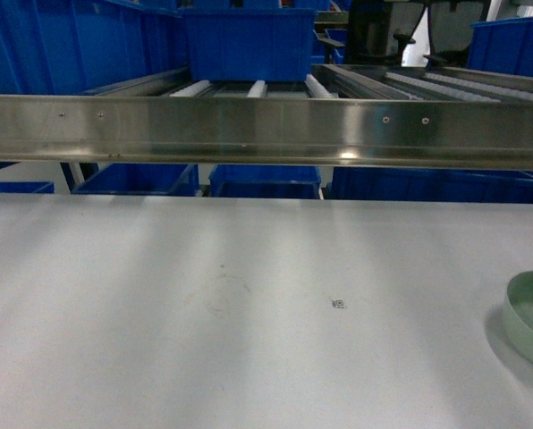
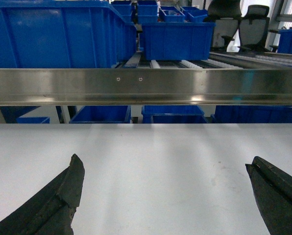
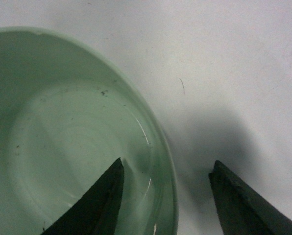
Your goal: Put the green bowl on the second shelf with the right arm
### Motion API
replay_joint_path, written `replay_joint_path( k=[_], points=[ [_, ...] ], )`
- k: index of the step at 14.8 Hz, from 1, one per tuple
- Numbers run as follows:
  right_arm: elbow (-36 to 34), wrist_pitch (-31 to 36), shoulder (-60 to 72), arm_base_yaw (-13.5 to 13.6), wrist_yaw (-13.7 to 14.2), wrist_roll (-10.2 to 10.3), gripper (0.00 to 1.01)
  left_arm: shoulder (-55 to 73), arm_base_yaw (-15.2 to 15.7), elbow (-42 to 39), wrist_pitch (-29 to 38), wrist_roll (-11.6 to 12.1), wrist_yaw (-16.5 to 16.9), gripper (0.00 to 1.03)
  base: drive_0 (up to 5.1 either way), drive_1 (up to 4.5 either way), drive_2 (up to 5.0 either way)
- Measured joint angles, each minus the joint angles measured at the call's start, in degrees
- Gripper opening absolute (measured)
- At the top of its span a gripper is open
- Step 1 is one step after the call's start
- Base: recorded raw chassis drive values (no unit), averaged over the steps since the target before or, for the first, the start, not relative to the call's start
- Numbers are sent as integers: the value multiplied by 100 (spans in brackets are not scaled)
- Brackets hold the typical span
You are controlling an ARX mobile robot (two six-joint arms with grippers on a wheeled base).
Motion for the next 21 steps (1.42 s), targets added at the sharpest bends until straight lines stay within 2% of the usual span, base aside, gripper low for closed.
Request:
replay_joint_path(
  k=[2, 5, 6, 7, 8, 9, 12, 13, 14, 15, 17, 18, 21],
  points=[
    [-74, 101, 0, 11, -22, 74, 36, 0, 0, 0, 0, 0, 0, 98, 0, 0, 0],
    [-227, 378, -85, 63, -28, 57, 4, 0, 0, 0, 0, 0, 0, 98, 0, 0, 0],
    [-424, 660, -254, 170, 295, -116, 2, -2, 0, 0, 0, 0, 0, 98, 0, 0, 0],
    [-780, 997, -616, 334, 643, -466, 2, 0, 0, 0, 0, 0, 0, 98, 0, 0, 0],
    [-1045, 1110, -1228, 566, 776, -879, 2, 0, 0, 0, 0, 0, 0, 98, 0, 0, 0],
    [-1075, 1084, -2006, 852, 782, -1311, 2, 0, 0, 0, 0, 0, 0, 98, 0, 0, 0],
    [-767, 848, -4299, 1853, 824, -2361, 2, 0, 0, 0, 0, 0, 0, 98, 0, 0, 0],
    [-828, 1054, -4634, 1971, 1078, -2732, 2, 0, 0, 0, 0, 0, 0, 98, 0, 0, 0],
    [-887, 968, -4885, 2004, 1178, -3091, 2, 0, 0, 0, 0, 0, 0, 98, 0, 0, 0],
    [-975, 949, -4896, 1985, 1182, -3265, 2, 0, 0, 0, 0, 0, 2, 98, 0, 0, 0],
    [-1099, 890, -4677, 1740, 1036, -3296, 2, 0, 0, 0, 0, 0, 0, 98, 0, 0, 0],
    [-1104, 791, -4629, 1515, 911, -3239, 2, 0, 0, 0, 0, 0, 0, 98, 0, 0, 0],
    [-994, 542, -4562, 815, 380, -2837, 2, 0, 0, 0, 0, 0, 2, 98, 0, 0, 0]
  ],
)
